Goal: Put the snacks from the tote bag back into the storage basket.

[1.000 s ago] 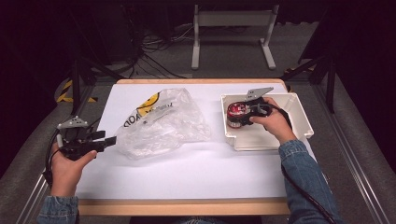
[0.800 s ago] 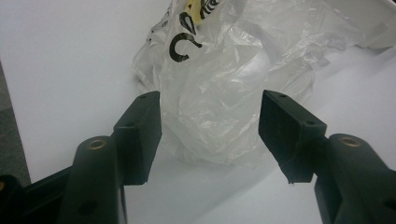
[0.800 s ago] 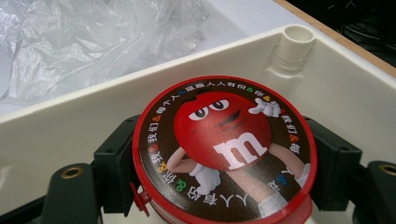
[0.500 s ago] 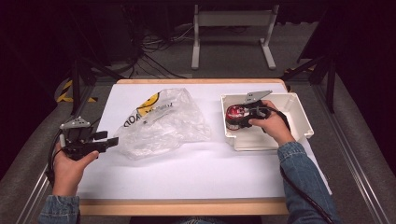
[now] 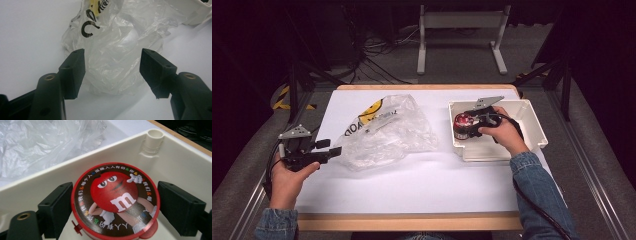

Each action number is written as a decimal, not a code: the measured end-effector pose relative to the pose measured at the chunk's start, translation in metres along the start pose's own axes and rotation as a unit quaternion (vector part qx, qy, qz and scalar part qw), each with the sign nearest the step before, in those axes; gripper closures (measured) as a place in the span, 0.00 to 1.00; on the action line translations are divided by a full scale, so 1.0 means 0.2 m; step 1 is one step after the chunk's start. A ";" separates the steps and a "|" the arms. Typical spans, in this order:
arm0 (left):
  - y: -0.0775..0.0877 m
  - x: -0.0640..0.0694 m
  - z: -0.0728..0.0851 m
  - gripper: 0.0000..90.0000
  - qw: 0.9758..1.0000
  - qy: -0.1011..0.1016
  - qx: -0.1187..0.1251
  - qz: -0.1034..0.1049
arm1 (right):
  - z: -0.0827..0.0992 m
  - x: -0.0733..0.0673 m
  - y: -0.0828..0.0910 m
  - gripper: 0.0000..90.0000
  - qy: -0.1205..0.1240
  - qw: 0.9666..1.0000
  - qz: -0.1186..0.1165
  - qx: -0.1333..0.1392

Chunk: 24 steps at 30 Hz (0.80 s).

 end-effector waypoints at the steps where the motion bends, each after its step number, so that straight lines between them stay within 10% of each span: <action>1: 0.00 0.00 0.00 0.42 1.000 -0.002 0.001 0.002 | -0.01 0.00 0.01 0.15 -0.003 1.000 0.001 -0.001; 24: 0.00 0.05 0.03 0.36 1.000 -0.021 -0.004 0.001 | -0.15 -0.21 0.42 0.08 -0.056 0.997 0.056 0.018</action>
Point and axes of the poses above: each handheld gripper's, and its own axes: y roughly backward along the jaws, z roughly out of its underside, x roughly to its right, the point moved 1 cm from there along -y, roughly forward along the jaws, and after that the axes turned 8 degrees about z, right-handed, at the moved point
